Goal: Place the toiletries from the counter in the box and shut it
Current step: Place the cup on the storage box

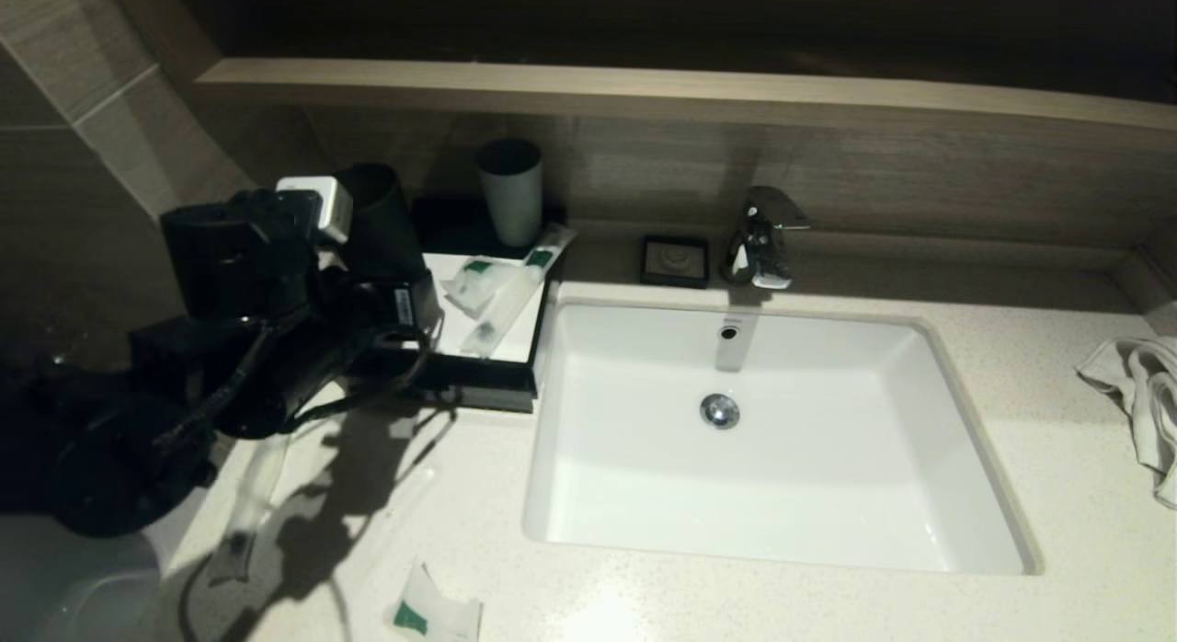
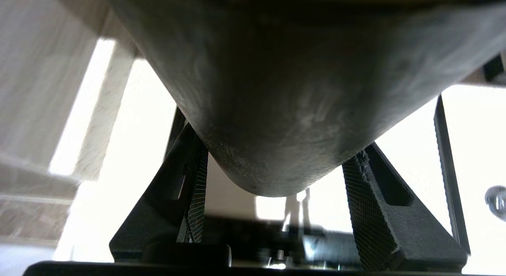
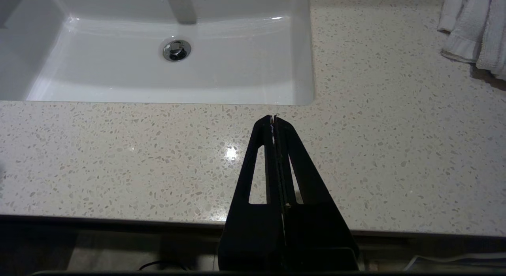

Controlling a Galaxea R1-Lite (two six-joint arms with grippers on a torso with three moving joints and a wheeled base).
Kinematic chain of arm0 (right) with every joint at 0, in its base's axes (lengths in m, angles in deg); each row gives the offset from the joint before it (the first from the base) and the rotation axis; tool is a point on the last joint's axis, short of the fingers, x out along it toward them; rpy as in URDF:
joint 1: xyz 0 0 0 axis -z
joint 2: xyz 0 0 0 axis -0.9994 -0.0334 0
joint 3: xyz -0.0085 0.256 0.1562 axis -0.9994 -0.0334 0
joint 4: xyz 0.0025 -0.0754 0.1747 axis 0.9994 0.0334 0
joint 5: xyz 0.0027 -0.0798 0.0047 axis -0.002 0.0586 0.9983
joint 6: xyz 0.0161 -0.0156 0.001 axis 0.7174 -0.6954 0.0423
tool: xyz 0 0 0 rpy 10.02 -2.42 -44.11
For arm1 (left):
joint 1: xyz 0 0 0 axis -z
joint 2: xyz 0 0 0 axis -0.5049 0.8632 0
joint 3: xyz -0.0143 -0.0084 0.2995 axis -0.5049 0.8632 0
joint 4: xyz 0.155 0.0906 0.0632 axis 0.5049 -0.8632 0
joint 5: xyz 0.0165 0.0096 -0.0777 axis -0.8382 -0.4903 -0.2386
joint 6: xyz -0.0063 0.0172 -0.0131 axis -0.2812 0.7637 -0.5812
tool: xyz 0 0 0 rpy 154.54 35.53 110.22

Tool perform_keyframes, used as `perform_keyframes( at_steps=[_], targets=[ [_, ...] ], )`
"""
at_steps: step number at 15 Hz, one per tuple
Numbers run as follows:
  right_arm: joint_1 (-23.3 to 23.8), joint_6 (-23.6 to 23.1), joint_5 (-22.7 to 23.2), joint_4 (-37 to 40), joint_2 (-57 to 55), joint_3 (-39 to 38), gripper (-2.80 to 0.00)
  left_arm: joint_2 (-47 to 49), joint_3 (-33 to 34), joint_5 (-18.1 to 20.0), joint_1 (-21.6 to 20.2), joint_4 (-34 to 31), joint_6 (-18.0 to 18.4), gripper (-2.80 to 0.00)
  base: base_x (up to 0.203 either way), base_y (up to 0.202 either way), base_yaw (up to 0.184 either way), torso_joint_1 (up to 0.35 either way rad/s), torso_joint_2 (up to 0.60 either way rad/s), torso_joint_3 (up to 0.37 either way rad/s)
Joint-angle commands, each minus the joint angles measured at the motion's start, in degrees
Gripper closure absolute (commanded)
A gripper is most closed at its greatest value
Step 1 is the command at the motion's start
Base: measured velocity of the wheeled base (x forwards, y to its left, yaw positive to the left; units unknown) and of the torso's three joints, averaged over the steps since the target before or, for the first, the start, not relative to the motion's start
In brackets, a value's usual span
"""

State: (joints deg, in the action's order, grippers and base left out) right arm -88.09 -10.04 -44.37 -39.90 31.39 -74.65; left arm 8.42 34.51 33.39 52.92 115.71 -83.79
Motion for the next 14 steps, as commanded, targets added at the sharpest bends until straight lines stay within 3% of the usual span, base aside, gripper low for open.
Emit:
perform_keyframes(
  at_steps=[1, 14],
  targets=[
    [0.0, 0.06, 0.0, 0.0, 0.0, 0.0, 0.0, 4.55, -2.12, -0.2, -0.01, 1.88, 0.0, 0.0, 0.0, 0.0, 0.0, 0.0, 0.0, 0.0],
    [0.0, 0.04, 0.0, 0.0, 0.0, 0.0, 0.0, 12.76, -13.24, -0.37, -2.02, 2.12, 0.43, 0.0, 0.0, 0.0, 0.0, 0.0, 0.0, 0.0]
  ],
)
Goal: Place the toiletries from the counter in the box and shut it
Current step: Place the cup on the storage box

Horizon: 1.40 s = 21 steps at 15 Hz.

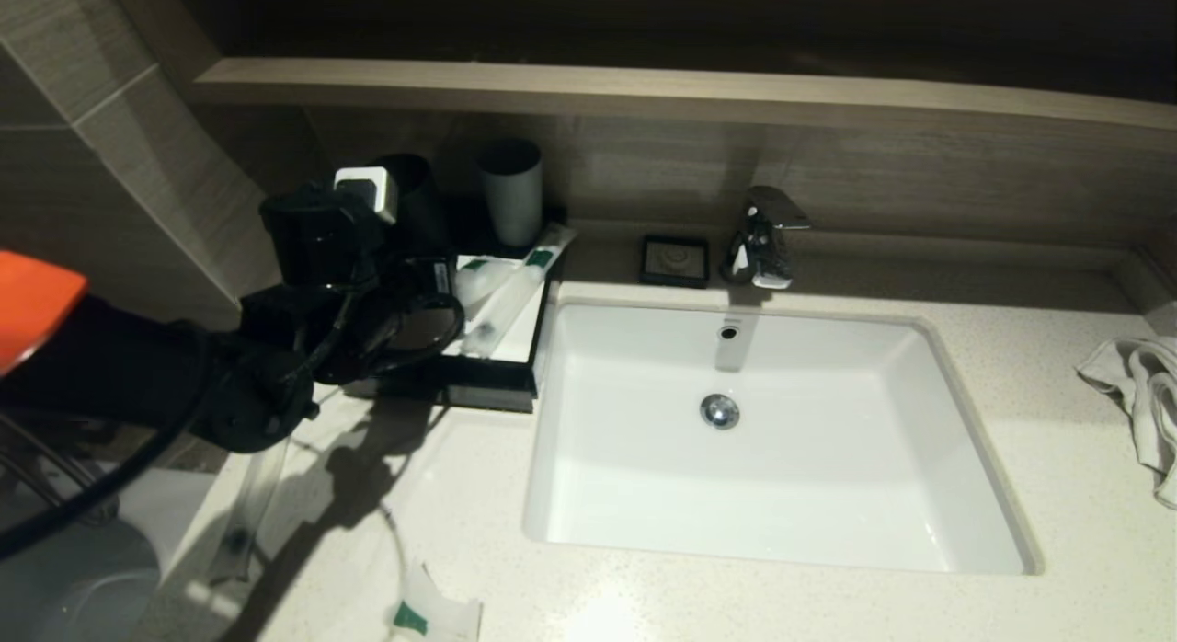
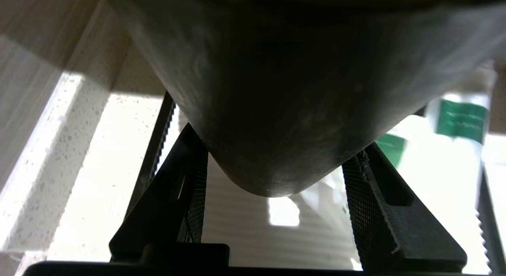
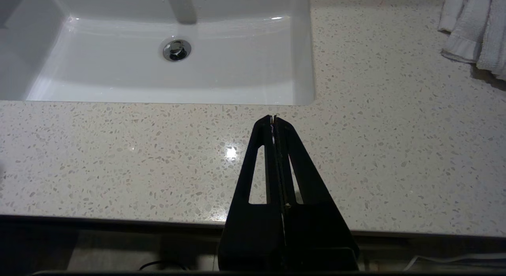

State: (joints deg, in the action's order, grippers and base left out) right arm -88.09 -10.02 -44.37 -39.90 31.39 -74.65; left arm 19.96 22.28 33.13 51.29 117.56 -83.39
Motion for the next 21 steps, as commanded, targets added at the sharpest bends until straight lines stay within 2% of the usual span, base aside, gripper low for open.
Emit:
perform_keyframes(
  at_steps=[1, 6, 21],
  targets=[
    [0.0, 0.02, 0.0, 0.0, 0.0, 0.0, 0.0, 1.27, -1.64, -0.1, -0.53, 0.19, 0.08, 0.0, 0.0, 0.0, 0.0, 0.0, 0.0, 0.0],
    [0.0, -0.04, 0.0, 0.0, 0.0, 0.0, 0.0, 3.05, -5.64, -0.1, -1.54, 0.11, 1.87, 0.0, 0.0, 0.0, 0.0, 0.0, 0.0, 0.0],
    [0.0, 0.04, 0.0, 0.0, 0.0, 0.0, 0.0, 8.4, -13.29, -0.01, -2.83, -0.78, 3.02, 0.0, 0.0, 0.0, 0.0, 0.0, 0.0, 0.0]
  ],
)
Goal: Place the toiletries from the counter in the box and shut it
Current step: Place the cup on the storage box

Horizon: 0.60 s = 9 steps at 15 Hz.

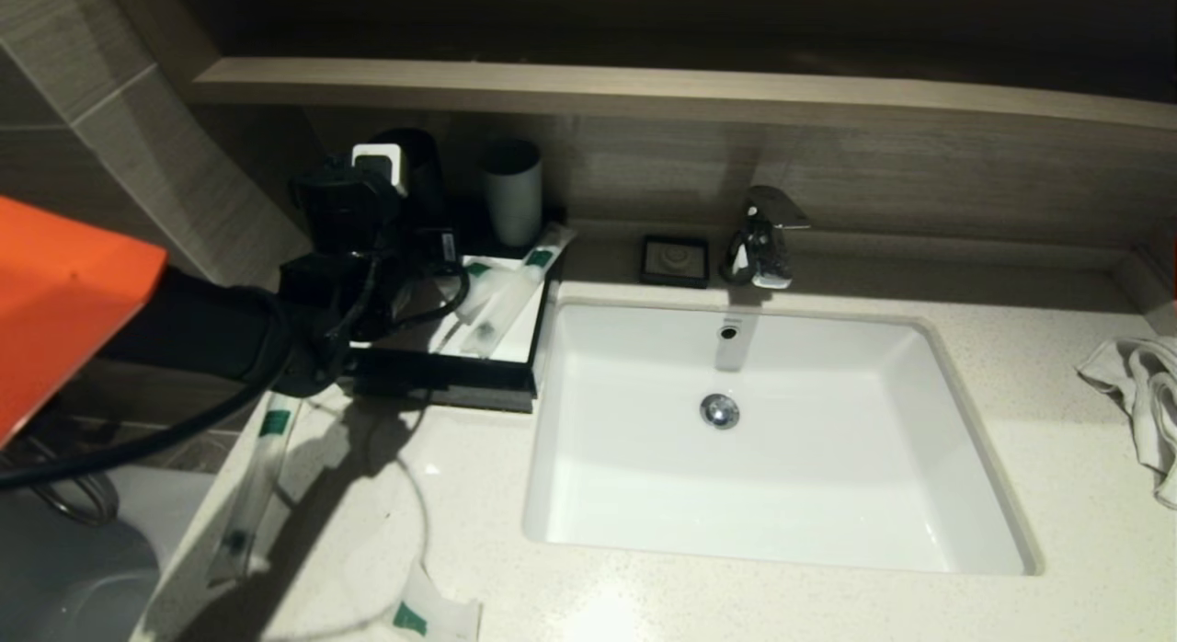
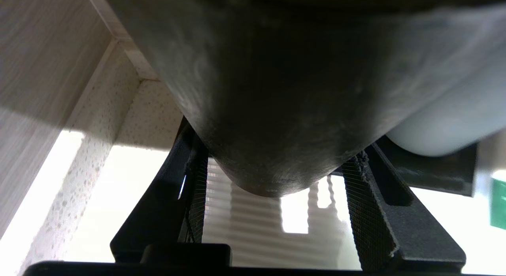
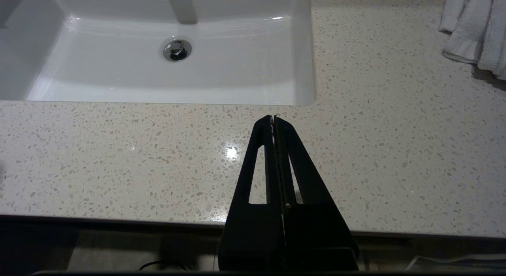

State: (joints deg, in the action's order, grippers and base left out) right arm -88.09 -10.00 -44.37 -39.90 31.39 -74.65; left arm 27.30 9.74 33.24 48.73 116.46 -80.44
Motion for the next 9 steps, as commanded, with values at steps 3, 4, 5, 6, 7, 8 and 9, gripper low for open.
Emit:
perform_keyframes(
  at_steps=[3, 4, 5, 6, 7, 8, 9],
  targets=[
    [0.0, -0.01, 0.0, 0.0, 0.0, 0.0, 0.0, 2.15, -2.71, -0.08, -0.46, 0.26, 0.08, 0.0, 0.0, 0.0, 0.0, 0.0, 0.0, 0.0],
    [0.07, -0.03, 0.0, 0.0, 0.0, 0.0, 0.0, 2.64, -3.32, -0.06, -0.54, 0.01, 0.07, 0.0, 0.0, 0.0, 0.0, 0.0, 0.0, 0.0],
    [0.0, 0.02, 0.0, 0.0, 0.0, 0.0, 0.0, 2.98, -3.94, -0.08, -0.74, -0.2, 0.15, 0.0, 0.0, 0.0, 0.0, 0.0, 0.0, 0.0],
    [0.0, 0.02, 0.0, 0.0, 0.0, 0.0, 0.0, 3.16, -4.52, -0.04, -0.83, -0.29, 0.15, 0.0, 0.0, 0.0, 0.0, 0.0, 0.0, 0.0],
    [0.0, -0.04, 0.0, 0.0, 0.0, 0.0, 0.0, 3.46, -4.88, -0.03, -0.95, -0.33, 0.16, 0.0, 0.0, 0.0, 0.0, 0.0, 0.0, 0.0],
    [0.0, 0.02, 0.0, 0.0, 0.0, 0.0, 0.0, 3.57, -4.93, -0.03, -1.0, -0.38, 0.09, 0.0, 0.0, 0.0, 0.0, 0.0, 0.0, 0.0],
    [0.0, 0.02, 0.0, 0.0, 0.0, 0.0, 0.0, 3.7, -5.08, -0.03, -1.0, -0.38, 0.16, 0.0, 0.0, 0.0, 0.0, 0.0, 0.0, 0.0]
  ],
)
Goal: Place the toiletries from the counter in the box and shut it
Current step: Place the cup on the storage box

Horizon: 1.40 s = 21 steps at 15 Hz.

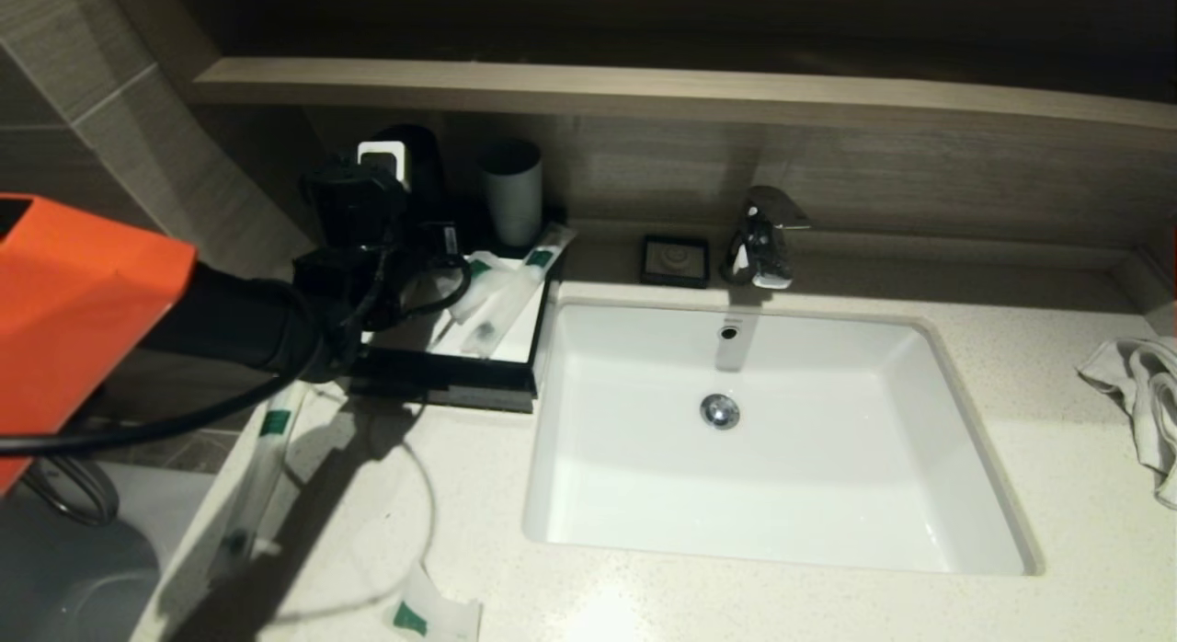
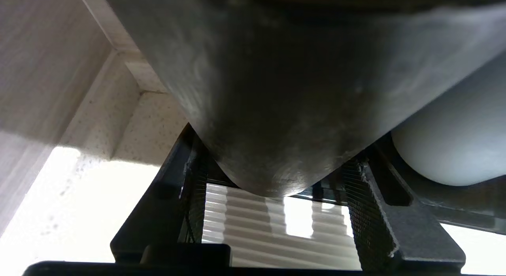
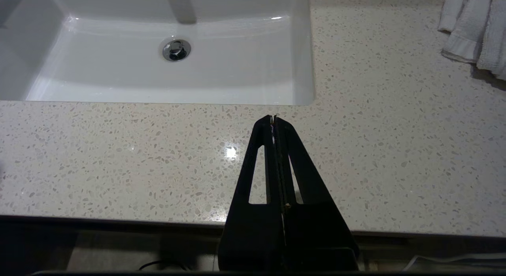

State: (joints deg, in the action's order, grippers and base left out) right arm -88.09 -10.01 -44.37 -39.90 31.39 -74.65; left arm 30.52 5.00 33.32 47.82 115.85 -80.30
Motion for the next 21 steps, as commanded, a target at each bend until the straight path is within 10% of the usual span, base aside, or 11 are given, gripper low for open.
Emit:
perform_keyframes(
  at_steps=[1, 21],
  targets=[
    [0.0, -0.05, 0.0, 0.0, 0.0, 0.0, 0.0, 0.68, -0.93, -0.12, -0.09, 0.24, -0.01, 0.0, 0.0, 0.0, 0.0, 0.0, 0.0, 0.0],
    [0.0, -0.05, 0.0, 0.0, 0.0, 0.0, 0.0, 4.9, -9.1, 0.14, -0.35, -2.93, -0.02, 0.0, 0.0, 0.0, 0.0, 0.0, 0.0, 0.0]
  ],
)
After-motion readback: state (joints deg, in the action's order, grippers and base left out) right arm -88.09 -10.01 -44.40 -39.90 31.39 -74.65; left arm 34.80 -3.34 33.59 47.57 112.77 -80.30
